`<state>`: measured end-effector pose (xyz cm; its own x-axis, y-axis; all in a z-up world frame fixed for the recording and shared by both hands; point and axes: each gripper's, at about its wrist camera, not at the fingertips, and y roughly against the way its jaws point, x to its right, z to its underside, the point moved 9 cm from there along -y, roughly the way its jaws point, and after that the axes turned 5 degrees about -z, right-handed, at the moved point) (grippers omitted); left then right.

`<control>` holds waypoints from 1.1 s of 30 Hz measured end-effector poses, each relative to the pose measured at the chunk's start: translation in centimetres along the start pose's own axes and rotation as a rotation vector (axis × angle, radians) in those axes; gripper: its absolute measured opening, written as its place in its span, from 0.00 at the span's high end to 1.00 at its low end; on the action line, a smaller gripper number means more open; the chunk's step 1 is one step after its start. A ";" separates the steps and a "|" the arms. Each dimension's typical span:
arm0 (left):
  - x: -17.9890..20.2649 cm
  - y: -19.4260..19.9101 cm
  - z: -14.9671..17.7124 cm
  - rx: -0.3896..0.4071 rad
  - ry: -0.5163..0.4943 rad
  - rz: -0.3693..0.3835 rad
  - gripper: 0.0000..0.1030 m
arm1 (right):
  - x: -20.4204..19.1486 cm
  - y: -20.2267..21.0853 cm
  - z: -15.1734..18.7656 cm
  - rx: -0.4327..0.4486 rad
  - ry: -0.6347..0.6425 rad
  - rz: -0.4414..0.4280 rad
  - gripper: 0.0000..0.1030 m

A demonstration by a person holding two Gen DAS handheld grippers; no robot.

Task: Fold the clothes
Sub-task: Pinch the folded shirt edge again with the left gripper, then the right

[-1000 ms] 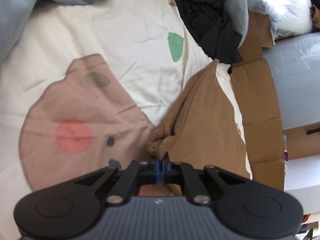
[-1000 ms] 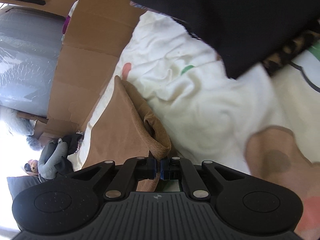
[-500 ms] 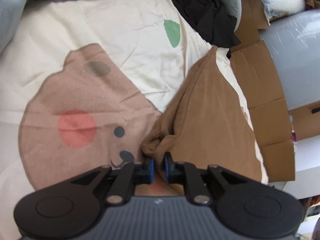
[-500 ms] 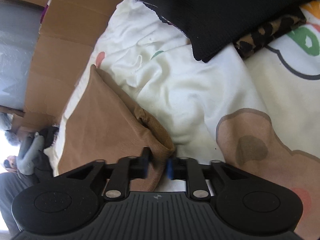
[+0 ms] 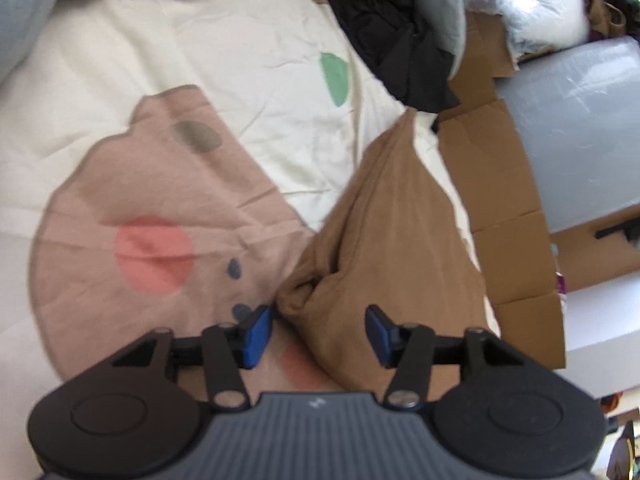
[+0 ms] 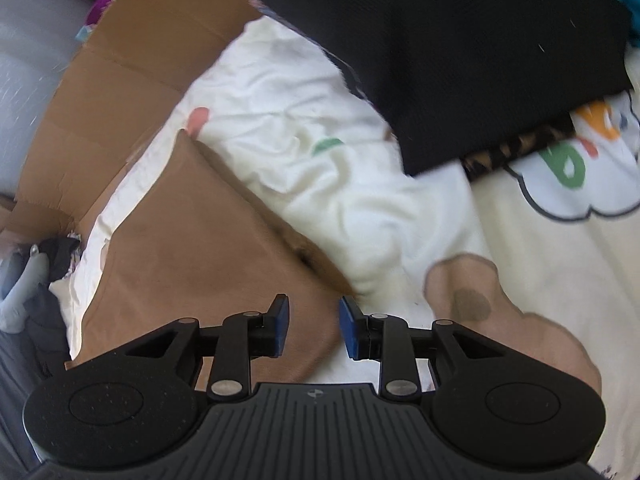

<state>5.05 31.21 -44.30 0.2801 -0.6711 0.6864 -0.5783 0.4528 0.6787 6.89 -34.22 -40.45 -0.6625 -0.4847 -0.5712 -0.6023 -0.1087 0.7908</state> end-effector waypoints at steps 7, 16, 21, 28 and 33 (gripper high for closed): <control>0.4 -1.2 -0.8 0.030 -0.029 0.056 0.45 | -5.2 -0.5 0.4 -0.058 0.146 -0.080 0.71; -0.8 -1.6 -0.8 0.011 -0.019 0.044 0.83 | -11.1 -4.0 5.8 -0.189 0.336 -0.112 0.72; -1.1 -1.1 -0.8 -0.010 0.032 0.065 0.90 | -14.1 -6.7 10.7 -0.296 0.499 -0.130 0.74; -0.6 -0.7 -1.0 -0.035 0.022 0.057 0.90 | -17.3 -8.6 16.2 -0.361 0.721 -0.159 0.74; -0.4 -0.6 -1.0 -0.037 0.014 0.044 0.90 | -18.8 -9.6 17.7 -0.345 0.841 -0.170 0.74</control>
<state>6.07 31.77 -44.76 0.2662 -0.6417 0.7193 -0.5616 0.5032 0.6568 17.21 -8.72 -41.18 0.0456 -0.8946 -0.4445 -0.4059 -0.4232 0.8101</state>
